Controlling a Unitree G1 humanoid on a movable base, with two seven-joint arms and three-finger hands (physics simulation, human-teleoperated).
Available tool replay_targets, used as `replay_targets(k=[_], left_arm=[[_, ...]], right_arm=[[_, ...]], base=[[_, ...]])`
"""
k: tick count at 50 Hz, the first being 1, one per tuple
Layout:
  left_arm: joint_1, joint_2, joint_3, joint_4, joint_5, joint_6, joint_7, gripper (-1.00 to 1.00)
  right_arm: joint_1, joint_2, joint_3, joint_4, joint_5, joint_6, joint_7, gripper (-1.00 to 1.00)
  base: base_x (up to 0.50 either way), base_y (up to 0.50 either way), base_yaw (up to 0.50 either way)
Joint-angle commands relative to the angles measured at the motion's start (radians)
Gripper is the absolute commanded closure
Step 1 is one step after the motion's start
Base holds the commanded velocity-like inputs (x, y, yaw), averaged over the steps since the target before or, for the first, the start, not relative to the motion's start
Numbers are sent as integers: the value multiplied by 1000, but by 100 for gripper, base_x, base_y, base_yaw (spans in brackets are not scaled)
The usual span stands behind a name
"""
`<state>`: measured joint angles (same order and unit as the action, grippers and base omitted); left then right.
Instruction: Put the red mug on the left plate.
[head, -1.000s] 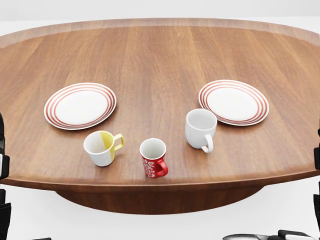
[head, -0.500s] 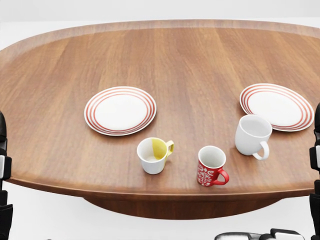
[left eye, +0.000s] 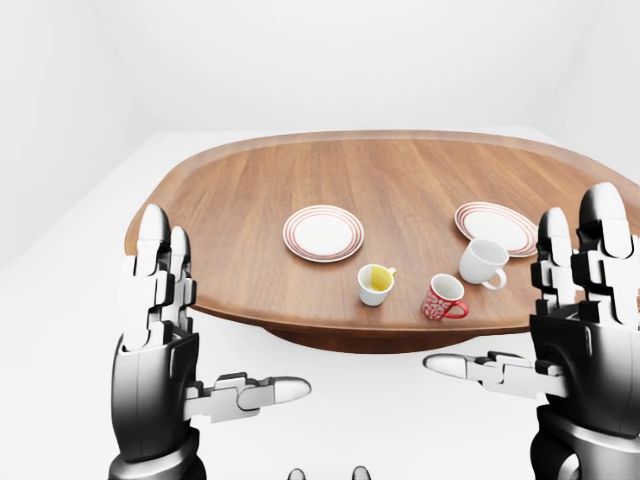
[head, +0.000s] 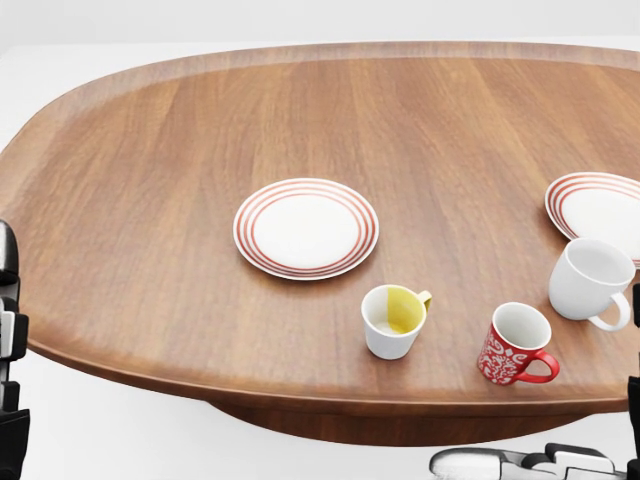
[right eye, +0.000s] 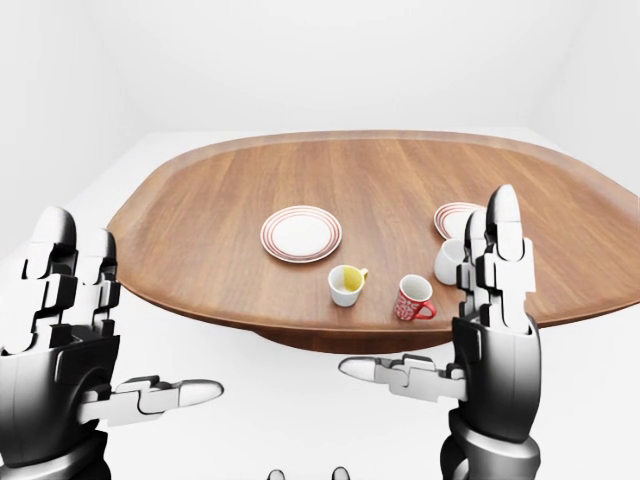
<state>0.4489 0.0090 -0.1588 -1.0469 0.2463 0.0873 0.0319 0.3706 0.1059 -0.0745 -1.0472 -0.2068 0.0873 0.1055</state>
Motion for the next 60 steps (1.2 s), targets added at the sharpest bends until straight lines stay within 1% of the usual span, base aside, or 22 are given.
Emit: replay_targets(k=[1, 2, 3, 4, 7, 9, 16, 21, 24, 26, 39, 45, 46, 47, 49, 51, 60], left_arm=[[0, 7, -13, 0, 2, 0, 6, -100], [1, 8, -13, 0, 0, 0, 6, -100], [0, 8, -11, 0, -2, 0, 6, -100], [-2, 8, -8, 0, -4, 0, 6, -100], [-4, 8, -9, 0, -5, 0, 7, -100], [-5, 11, -22, 0, 5, 0, 9, -100], [-4, 13, -16, 0, -2, 0, 10, -100], [-2, 11, -19, 0, 3, 0, 7, -100], [-5, 11, -10, 0, -7, 0, 6, -100], [1, 11, -9, 0, -9, 0, 7, -100], [9, 14, -19, 0, -2, 0, 7, -100], [-12, 26, 19, 8, -55, 0, 17, -100], [-13, 27, 16, 4, -52, 0, 19, -100], [-6, 29, -1, 1, -35, 0, 23, -100], [-3, 33, -16, 0, -23, 0, 29, -100], [-4, 41, -23, 0, -21, 0, 34, -100], [10, 37, -9, 0, -32, 0, 29, -100]], right_arm=[[-15, 0, -21, 0, 37, 0, -6, -100], [-4, -18, -24, 0, 69, 0, 31, -100], [31, -33, -26, 0, 132, 0, 84, -100], [64, -38, -26, 0, 174, 0, 108, -100], [86, -66, -7, 0, 177, 0, 80, -100], [89, -75, 1, 0, 178, 0, 67, -100], [83, -85, -12, 0, 184, 0, 46, -100], [73, -80, -3, 0, 163, 0, 43, -100], [69, -74, 0, 0, 146, 0, 40, -100], [72, -70, 8, 0, 109, 0, 36, -100], [49, -43, -15, 0, 118, 0, 56, -100], [49, -43, -30, 0, 132, 0, 63, -100], [49, -43, -30, 0, 130, 0, 63, -100], [47, -41, -34, 0, 129, 0, 66, -100], [47, -36, -43, 0, 130, 0, 73, -100], [54, -32, -48, 0, 132, 0, 79, -100], [66, -27, -43, 0, 125, 0, 85, -100]], base=[[0, 0, 0], [0, 0, 0], [0, 0, 0], [38, 0, 0], [50, 0, 0], [50, 0, 0], [50, 0, 0], [50, 0, 0], [50, 3, 0], [50, 20, 0], [50, 24, 0], [50, 24, 0], [50, 24, 0], [50, 24, 0], [50, 23, 0], [51, 22, 0], [52, 20, 0]])
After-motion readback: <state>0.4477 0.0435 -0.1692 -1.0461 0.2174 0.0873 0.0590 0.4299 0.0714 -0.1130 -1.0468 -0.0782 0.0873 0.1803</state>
